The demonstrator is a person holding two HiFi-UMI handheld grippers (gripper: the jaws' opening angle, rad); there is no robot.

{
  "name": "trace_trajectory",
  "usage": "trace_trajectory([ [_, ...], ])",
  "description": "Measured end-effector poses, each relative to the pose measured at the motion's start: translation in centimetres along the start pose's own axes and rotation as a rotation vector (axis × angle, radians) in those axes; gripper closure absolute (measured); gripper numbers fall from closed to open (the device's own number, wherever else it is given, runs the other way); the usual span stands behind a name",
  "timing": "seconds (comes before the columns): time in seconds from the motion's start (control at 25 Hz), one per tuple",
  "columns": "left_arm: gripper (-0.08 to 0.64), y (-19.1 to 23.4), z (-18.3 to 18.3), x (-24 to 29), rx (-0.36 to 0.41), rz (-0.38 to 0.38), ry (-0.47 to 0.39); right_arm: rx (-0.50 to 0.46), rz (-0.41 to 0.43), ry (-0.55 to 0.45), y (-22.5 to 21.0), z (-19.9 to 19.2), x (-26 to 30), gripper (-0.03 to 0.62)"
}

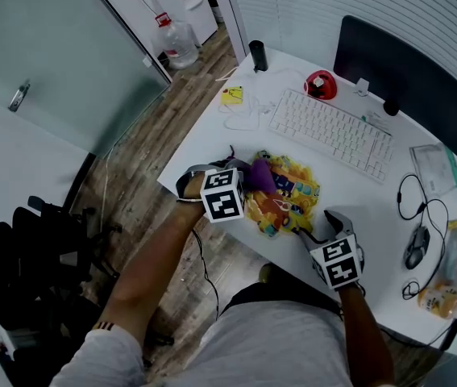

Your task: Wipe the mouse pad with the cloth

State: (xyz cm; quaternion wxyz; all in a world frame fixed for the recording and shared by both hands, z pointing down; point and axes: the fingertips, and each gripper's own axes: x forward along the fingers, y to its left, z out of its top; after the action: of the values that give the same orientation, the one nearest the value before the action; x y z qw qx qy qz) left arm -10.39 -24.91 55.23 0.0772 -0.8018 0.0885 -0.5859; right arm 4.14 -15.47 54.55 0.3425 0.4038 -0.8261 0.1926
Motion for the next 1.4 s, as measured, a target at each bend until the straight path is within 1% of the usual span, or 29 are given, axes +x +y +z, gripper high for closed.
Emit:
trace_trajectory([
  [0.28,0.477,1.4,-3.2,-0.6,-0.089,0.029,0.014,0.000,-0.004,0.003,0.0,0.0,0.0,0.331],
  [0.4,0.477,1.7,-4.0,-0.8,-0.111,0.043,0.022,0.001,-0.005,0.005,0.0,-0.2,0.0,0.331],
  [0.48,0.477,1.6,-4.0,-1.2,-0.112,0.055,0.025,0.000,-0.005,-0.002,0.0,-0.1,0.0,0.331],
  [0.64,0.477,0.9,-2.8,-2.2,-0.074,0.077,0.017,0.002,-0.006,-0.007,0.0,0.1,-0.2,0.331],
  [0.8,0.477,-0.8,0.5,-3.0,-0.025,0.079,-0.030,0.002,-0.006,-0.022,-0.2,0.1,-1.1,0.331],
  [1.08,0.477,-5.4,6.5,-2.8,0.075,0.020,-0.098,0.017,-0.034,-0.022,-1.3,-0.8,-2.4,0.331],
  [1.24,0.477,-8.1,8.7,-2.2,0.127,-0.025,-0.112,0.039,-0.062,-0.034,-2.4,-1.2,-2.9,0.331],
  [1.4,0.477,-10.7,10.2,-1.2,0.182,-0.063,-0.108,0.065,-0.102,-0.054,-3.8,-1.0,-3.2,0.331],
])
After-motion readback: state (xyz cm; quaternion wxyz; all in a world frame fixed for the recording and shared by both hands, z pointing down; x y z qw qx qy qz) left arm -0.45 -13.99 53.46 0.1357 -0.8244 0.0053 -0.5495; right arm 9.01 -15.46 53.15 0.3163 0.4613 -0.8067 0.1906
